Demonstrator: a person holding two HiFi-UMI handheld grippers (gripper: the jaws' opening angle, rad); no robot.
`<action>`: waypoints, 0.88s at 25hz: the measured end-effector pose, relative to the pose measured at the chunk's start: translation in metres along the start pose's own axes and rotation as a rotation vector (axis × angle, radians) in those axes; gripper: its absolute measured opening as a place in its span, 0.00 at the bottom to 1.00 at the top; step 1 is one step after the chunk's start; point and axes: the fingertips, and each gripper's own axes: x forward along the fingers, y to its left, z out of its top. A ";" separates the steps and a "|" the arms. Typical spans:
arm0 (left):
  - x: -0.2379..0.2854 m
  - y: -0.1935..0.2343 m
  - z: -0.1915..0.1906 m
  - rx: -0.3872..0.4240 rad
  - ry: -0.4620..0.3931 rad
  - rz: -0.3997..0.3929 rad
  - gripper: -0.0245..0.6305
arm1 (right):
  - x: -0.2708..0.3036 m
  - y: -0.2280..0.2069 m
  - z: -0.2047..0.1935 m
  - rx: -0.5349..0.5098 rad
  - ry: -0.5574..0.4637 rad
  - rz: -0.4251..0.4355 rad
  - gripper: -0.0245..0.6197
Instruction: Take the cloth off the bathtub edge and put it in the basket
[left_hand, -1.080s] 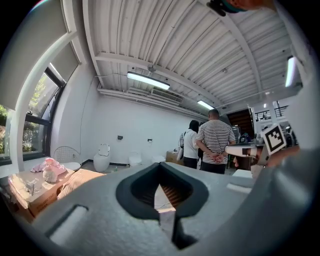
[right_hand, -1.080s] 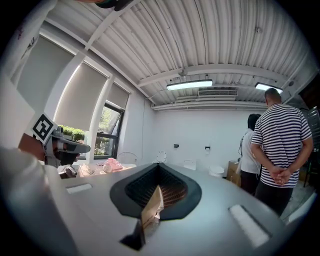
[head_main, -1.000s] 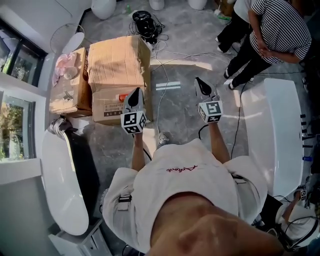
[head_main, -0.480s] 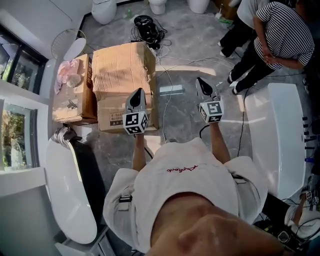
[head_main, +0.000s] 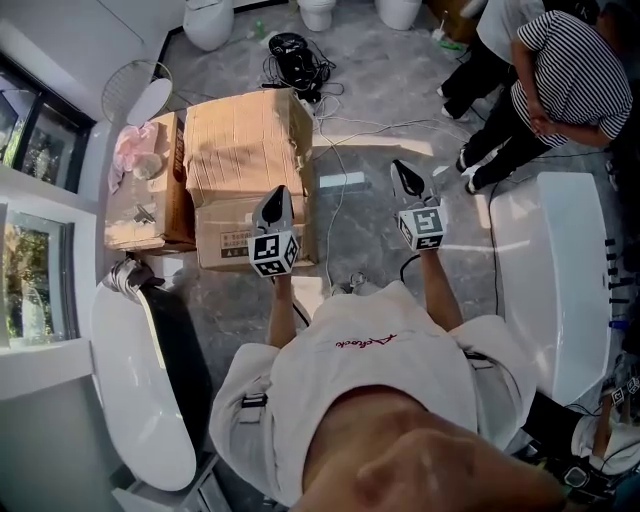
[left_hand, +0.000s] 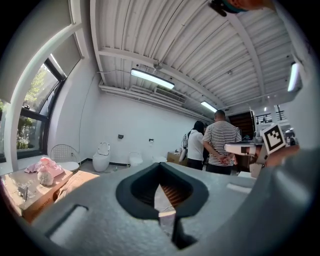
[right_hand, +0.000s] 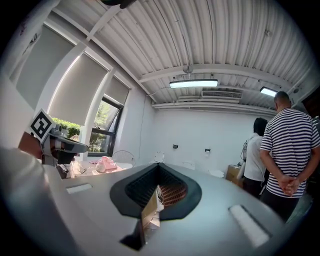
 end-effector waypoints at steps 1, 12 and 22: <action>0.002 0.000 0.000 -0.001 0.001 0.006 0.04 | 0.002 -0.002 -0.001 0.000 0.002 0.005 0.05; 0.038 -0.005 0.009 0.031 0.009 0.092 0.04 | 0.043 -0.040 -0.011 0.038 -0.011 0.066 0.05; -0.020 0.061 0.017 0.021 -0.009 0.415 0.04 | 0.118 0.012 -0.008 0.040 -0.023 0.334 0.05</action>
